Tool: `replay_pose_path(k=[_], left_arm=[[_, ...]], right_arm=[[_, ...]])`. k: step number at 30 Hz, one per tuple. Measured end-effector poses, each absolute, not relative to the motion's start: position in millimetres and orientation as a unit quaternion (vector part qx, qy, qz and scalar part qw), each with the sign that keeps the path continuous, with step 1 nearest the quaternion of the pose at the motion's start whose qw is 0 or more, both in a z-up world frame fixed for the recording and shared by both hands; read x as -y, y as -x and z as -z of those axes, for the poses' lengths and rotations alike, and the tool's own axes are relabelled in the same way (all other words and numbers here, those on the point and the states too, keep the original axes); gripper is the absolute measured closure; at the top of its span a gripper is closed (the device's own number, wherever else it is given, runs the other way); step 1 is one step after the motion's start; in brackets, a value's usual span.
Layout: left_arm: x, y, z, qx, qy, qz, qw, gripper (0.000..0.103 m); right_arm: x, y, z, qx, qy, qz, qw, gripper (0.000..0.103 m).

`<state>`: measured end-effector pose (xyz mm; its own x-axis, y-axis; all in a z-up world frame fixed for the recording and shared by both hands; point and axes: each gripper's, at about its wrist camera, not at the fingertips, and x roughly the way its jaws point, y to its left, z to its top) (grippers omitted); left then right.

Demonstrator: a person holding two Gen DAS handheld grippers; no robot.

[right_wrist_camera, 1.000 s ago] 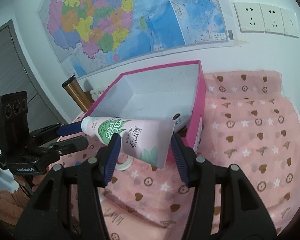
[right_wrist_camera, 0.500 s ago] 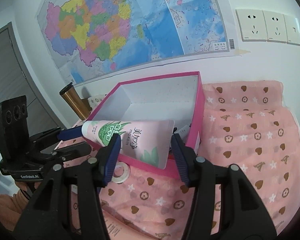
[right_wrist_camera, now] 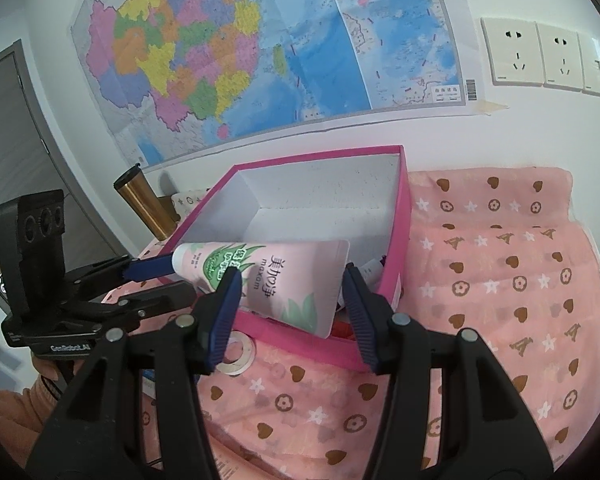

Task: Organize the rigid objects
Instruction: 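Carry the aloe-print tube into the magenta box and open the right gripper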

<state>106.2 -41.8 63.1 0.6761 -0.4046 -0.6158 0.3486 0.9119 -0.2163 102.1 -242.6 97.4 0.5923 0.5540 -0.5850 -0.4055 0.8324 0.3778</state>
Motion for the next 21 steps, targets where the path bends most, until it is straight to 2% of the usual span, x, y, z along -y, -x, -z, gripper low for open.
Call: replay_pose_path(k=[21], left_arm=[[41.9, -137.1, -34.2, -0.391, 0.058, 0.194, 0.898, 0.043]], right_arm=[[230.7, -126.3, -69.8, -0.404, -0.072, -0.239, 0.880, 0.047]])
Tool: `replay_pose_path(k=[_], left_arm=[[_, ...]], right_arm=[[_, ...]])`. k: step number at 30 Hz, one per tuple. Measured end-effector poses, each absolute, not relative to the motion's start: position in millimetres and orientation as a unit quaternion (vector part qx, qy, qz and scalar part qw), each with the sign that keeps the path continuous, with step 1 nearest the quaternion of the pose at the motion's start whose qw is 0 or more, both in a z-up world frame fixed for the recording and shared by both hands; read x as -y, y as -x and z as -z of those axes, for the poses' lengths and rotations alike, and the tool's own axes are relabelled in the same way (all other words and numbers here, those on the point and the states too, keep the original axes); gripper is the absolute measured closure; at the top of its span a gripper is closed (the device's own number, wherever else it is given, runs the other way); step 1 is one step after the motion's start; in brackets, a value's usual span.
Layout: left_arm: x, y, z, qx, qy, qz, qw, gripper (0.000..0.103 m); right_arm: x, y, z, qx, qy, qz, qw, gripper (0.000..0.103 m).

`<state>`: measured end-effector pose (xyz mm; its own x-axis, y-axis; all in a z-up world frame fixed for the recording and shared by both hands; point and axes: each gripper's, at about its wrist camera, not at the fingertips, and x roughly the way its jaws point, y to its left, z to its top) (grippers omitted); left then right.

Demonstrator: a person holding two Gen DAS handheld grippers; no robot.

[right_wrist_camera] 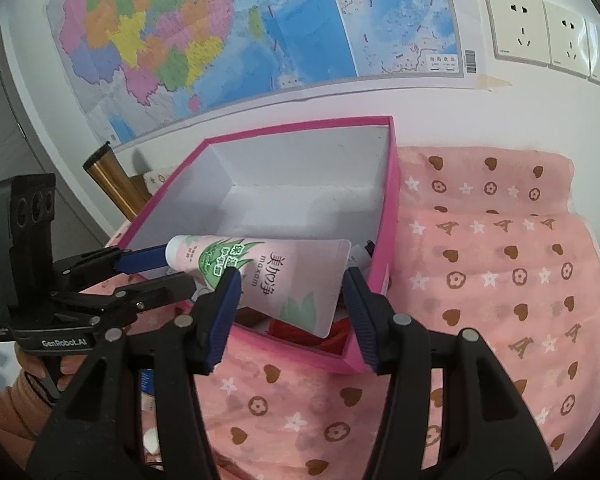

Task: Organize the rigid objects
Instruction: 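Carry the aloe-print tube into the magenta box and open the right gripper, then withdraw the right gripper from the magenta box toward the tape roll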

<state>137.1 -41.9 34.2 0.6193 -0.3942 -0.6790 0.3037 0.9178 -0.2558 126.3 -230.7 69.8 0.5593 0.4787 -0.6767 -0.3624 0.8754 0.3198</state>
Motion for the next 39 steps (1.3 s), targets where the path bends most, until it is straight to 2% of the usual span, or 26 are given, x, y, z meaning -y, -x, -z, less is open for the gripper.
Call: replay_pose_path(k=[16, 29, 39], left_arm=[[36.8, -144.1, -25.2, -0.399, 0.065, 0.183, 0.896, 0.043], [15.9, -93.6, -39.2, -0.352, 0.053, 0.173, 0.918, 0.040], [-2.9, -68.5, -11.7, -0.384, 0.065, 0.167, 0.906, 0.040]], right_arm=[[226.5, -122.6, -68.7, -0.405, -0.055, -0.221, 0.886, 0.046], [236.6, -93.1, -79.3, -0.387, -0.075, -0.241, 0.887, 0.046], [212.6, -62.7, -69.0, -0.398, -0.062, -0.314, 0.860, 0.046]])
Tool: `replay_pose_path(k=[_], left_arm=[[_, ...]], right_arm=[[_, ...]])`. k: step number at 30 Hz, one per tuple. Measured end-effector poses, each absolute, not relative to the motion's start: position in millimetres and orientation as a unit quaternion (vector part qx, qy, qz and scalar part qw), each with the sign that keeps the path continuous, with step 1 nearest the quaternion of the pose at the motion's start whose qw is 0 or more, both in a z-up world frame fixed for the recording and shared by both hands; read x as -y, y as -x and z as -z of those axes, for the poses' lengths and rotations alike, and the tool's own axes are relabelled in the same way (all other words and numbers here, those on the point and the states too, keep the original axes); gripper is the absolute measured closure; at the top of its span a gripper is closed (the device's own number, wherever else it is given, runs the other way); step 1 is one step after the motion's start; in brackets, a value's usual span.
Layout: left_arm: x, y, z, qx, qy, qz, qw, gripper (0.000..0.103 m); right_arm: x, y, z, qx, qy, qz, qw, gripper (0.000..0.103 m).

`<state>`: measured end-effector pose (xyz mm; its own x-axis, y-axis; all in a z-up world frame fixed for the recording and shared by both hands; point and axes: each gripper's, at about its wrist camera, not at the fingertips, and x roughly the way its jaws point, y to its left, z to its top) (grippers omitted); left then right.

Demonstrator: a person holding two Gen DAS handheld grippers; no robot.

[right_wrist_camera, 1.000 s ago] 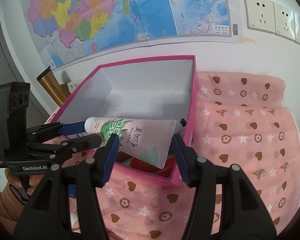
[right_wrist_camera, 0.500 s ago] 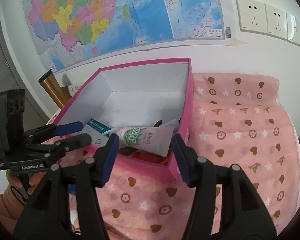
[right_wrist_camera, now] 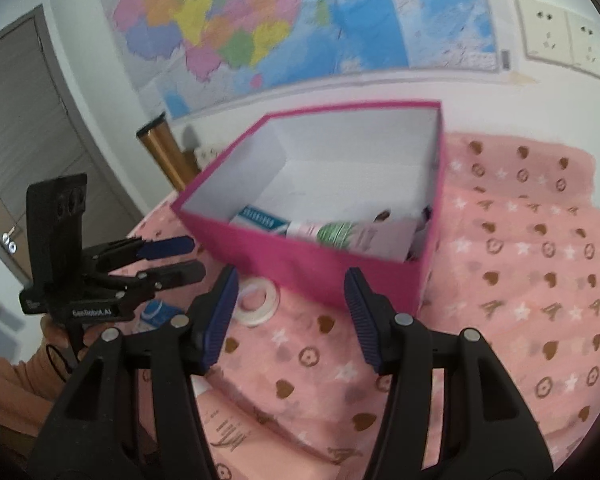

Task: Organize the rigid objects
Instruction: 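Withdraw the right gripper from the magenta box toward the tape roll, then close the right gripper on the white tape roll and lift it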

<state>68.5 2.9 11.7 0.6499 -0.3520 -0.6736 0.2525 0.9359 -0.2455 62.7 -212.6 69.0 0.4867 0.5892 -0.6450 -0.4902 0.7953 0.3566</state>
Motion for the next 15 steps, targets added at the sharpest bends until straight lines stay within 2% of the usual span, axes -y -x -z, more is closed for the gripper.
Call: replay_pose_path(k=[11, 15], left_arm=[[-10.4, -65.5, 18.8, -0.423, 0.081, 0.149, 0.890, 0.040], [-9.8, -65.4, 21.1, -0.426, 0.080, 0.150, 0.889, 0.040]], right_arm=[[154.0, -74.7, -12.8, -0.466, -0.040, -0.342, 0.815, 0.046], [138.4, -82.8, 3.6, -0.484, -0.029, -0.341, 0.806, 0.050]])
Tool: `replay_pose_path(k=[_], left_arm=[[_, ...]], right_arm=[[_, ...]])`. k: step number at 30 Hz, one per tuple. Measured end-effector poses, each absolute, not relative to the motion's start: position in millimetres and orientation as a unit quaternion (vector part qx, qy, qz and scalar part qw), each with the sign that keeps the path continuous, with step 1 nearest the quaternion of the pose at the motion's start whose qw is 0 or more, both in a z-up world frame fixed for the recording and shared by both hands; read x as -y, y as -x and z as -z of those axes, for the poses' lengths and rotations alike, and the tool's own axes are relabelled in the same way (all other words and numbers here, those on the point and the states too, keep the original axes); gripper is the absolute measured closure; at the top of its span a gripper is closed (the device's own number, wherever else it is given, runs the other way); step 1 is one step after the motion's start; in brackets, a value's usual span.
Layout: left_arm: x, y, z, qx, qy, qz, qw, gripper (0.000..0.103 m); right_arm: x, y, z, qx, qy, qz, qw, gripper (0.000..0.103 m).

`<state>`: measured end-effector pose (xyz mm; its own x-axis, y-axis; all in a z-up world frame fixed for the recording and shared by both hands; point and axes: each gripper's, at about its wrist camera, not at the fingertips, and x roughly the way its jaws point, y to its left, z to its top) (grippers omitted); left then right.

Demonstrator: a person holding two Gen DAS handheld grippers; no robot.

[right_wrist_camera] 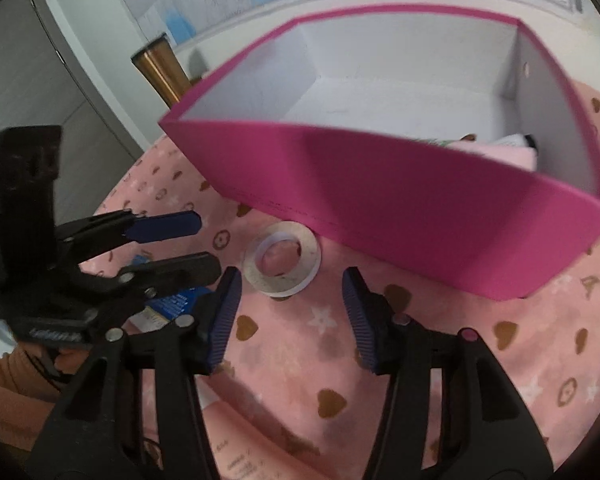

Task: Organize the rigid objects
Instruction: 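Close the right gripper on the white tape roll and lift it, then carry the tape roll into the magenta box and open the right gripper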

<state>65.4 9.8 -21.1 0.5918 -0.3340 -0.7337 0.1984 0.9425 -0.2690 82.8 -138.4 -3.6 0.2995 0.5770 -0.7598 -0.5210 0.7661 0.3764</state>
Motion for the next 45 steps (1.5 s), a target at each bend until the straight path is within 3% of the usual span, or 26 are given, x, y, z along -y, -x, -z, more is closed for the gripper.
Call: replay_pose_path(k=[10, 18, 24, 32, 40, 45], left_arm=[[-19.3, -67.9, 32.7, -0.439, 0.092, 0.149, 0.881, 0.042], [-21.9, -65.3, 37.9, -0.442, 0.085, 0.149, 0.880, 0.046], [-18.5, -64.6, 37.2, -0.443, 0.082, 0.156, 0.879, 0.047], [-8.4, -69.0, 38.8, -0.450, 0.086, 0.171, 0.873, 0.047], [4.8, -69.2, 37.3, -0.450, 0.083, 0.189, 0.869, 0.048], [16.6, -65.6, 31.5, -0.446, 0.078, 0.214, 0.866, 0.056]], right_arm=[[113.3, -102.7, 21.6, -0.505, -0.003, -0.334, 0.796, 0.062], [101.1, -110.3, 33.3, -0.515, 0.025, -0.316, 0.797, 0.066], [100.4, -111.8, 35.1, -0.510, 0.043, -0.304, 0.804, 0.079], [106.6, -112.5, 35.3, -0.506, 0.032, -0.302, 0.807, 0.086], [121.4, -101.4, 22.4, -0.489, 0.015, -0.311, 0.815, 0.086], [134.8, -90.7, 8.1, -0.474, 0.005, -0.310, 0.824, 0.086]])
